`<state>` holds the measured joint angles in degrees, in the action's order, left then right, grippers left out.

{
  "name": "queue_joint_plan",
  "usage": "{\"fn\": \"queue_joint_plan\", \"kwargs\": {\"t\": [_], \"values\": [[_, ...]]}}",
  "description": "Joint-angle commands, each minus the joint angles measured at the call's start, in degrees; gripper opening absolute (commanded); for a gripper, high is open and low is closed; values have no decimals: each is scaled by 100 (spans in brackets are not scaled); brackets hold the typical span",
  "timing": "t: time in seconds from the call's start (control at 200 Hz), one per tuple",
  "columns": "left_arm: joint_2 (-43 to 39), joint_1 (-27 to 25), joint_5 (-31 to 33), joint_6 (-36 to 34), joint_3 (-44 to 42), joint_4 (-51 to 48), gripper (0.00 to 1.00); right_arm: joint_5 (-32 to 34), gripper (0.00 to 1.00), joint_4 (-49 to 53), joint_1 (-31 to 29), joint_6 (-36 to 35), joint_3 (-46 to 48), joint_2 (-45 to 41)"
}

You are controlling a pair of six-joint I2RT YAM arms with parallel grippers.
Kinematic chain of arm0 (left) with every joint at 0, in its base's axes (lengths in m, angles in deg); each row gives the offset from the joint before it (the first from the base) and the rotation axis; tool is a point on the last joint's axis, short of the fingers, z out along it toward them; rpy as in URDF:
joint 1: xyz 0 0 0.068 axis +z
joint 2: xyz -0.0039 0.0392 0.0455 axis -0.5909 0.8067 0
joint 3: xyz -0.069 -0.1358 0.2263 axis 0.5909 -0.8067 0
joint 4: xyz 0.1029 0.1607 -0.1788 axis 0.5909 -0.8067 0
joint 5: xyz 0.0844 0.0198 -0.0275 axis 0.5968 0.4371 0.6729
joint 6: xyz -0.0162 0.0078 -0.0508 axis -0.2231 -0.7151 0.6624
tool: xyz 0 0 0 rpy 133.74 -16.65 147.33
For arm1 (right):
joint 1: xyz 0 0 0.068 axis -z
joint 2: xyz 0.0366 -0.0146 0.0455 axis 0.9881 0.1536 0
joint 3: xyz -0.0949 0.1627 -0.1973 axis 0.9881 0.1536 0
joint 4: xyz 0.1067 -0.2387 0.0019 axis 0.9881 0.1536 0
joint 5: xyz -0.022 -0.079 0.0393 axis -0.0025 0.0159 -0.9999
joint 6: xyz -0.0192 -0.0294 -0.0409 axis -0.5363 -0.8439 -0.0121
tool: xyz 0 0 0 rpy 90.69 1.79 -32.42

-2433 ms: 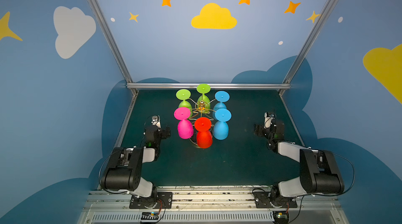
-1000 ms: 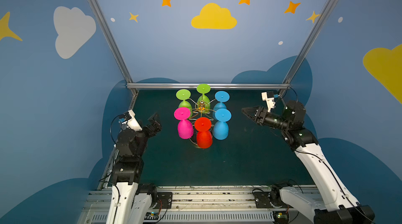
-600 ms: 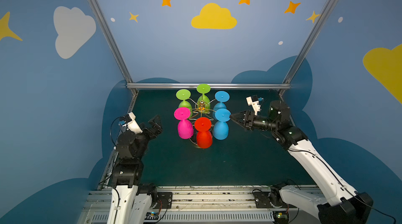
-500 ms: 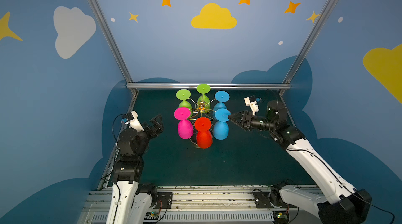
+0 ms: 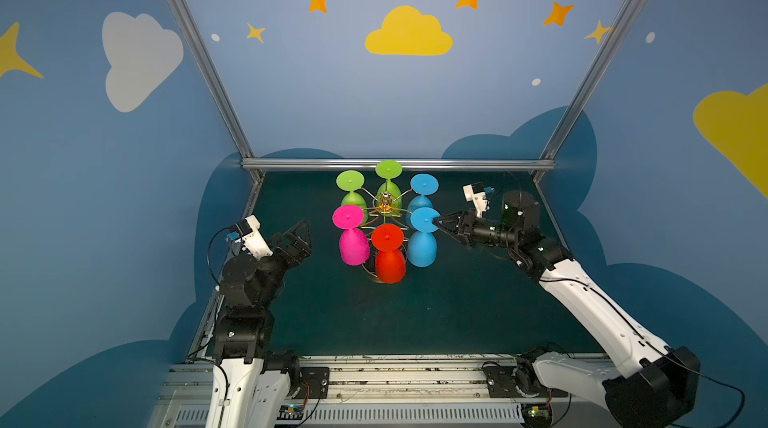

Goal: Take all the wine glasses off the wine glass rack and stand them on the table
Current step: 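Close the right gripper on the foot of the nearer blue glass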

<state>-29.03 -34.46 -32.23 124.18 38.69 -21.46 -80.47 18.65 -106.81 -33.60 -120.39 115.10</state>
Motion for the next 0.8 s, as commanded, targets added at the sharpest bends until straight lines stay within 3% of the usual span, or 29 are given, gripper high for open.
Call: {"fn": "queue_joint_plan", "kwargs": {"t": [0.0,0.21,0.796], "values": [[-29,17,-50,7,-9,44,100,71,15,-248,-28,159,35,67],[-62,17,-105,-9,81,-44,100,83,0,-324,-28,329,43,34],[-299,11,-149,109,97,-97,100,-105,0,-544,-20,1142,-200,-59]]}}
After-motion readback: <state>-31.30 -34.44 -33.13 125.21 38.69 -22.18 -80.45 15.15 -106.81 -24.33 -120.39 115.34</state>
